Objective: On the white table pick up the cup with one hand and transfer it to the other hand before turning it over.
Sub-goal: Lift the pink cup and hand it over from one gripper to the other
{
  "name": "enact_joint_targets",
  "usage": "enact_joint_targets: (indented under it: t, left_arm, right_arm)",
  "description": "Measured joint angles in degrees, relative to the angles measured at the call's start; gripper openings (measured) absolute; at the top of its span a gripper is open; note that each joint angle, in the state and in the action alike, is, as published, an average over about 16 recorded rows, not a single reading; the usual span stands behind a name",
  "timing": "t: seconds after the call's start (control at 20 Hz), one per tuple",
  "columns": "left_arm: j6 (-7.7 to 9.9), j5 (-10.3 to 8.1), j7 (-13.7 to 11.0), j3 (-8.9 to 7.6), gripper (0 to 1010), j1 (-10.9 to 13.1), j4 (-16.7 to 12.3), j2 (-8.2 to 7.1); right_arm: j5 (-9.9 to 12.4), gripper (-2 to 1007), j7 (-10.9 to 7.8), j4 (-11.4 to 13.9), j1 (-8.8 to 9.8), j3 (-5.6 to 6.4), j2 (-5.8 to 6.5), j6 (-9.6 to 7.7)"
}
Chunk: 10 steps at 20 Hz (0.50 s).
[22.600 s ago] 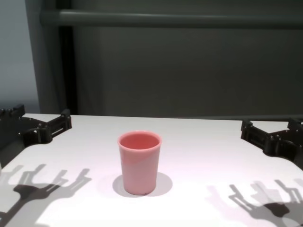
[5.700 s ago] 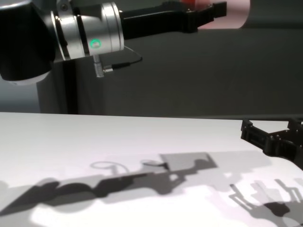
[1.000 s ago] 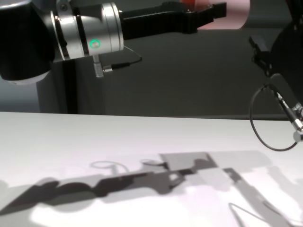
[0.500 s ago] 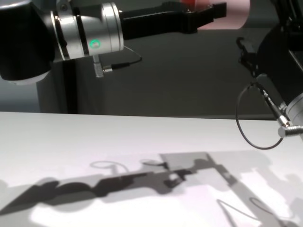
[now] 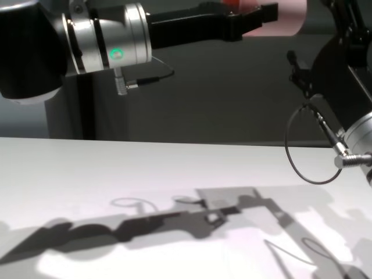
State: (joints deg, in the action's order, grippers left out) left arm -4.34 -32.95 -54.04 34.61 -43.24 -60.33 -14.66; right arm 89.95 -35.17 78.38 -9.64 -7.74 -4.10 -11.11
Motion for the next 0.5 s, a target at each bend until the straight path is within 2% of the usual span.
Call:
enact_joint_targets:
  t: [0.5]
  left_arm:
    - [0.0,0.0,0.0,0.0,48,0.0,0.0,0.0]
  right_arm:
    - [1.5,1002,-0.54,-2.9,-2.45,-0.54,0.47,0.8]
